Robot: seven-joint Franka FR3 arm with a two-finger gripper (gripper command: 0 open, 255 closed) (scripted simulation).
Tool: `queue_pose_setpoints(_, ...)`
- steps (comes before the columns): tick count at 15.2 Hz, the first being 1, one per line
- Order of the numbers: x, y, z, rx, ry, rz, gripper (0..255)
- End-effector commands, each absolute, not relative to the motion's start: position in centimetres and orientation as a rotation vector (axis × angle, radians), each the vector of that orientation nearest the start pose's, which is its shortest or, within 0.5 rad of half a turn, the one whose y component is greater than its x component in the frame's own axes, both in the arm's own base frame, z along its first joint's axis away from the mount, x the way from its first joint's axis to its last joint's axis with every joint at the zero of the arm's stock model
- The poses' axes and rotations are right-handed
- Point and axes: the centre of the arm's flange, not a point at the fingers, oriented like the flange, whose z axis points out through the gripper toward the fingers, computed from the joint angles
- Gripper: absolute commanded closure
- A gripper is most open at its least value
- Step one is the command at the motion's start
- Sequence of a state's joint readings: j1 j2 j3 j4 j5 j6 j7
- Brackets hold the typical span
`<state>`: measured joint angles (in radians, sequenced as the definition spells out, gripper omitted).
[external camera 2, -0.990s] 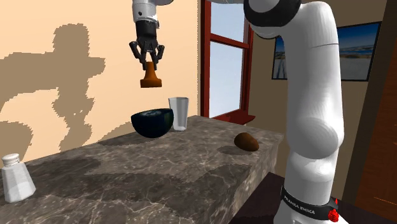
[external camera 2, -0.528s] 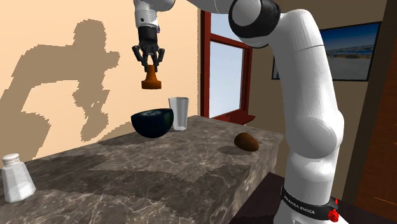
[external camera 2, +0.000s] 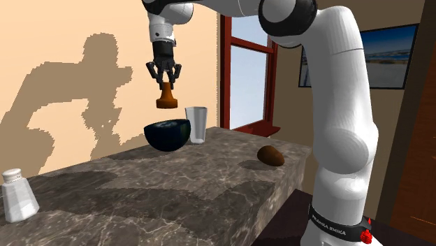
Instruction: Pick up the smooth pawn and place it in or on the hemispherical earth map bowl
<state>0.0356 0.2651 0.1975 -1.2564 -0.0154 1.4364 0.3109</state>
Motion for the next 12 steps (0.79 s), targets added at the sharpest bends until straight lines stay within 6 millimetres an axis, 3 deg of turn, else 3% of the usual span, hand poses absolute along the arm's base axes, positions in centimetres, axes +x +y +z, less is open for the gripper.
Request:
queue_pose_setpoints(1, 60.7, 12.3, 59.5, -3.122, 0.131, 0.135, 255)
queue_pose_setpoints(8, 60.7, 12.3, 56.0, -3.122, 0.131, 0.135, 255)
queue_pose_setpoints(12, 60.7, 12.3, 56.0, -3.122, 0.131, 0.135, 255)
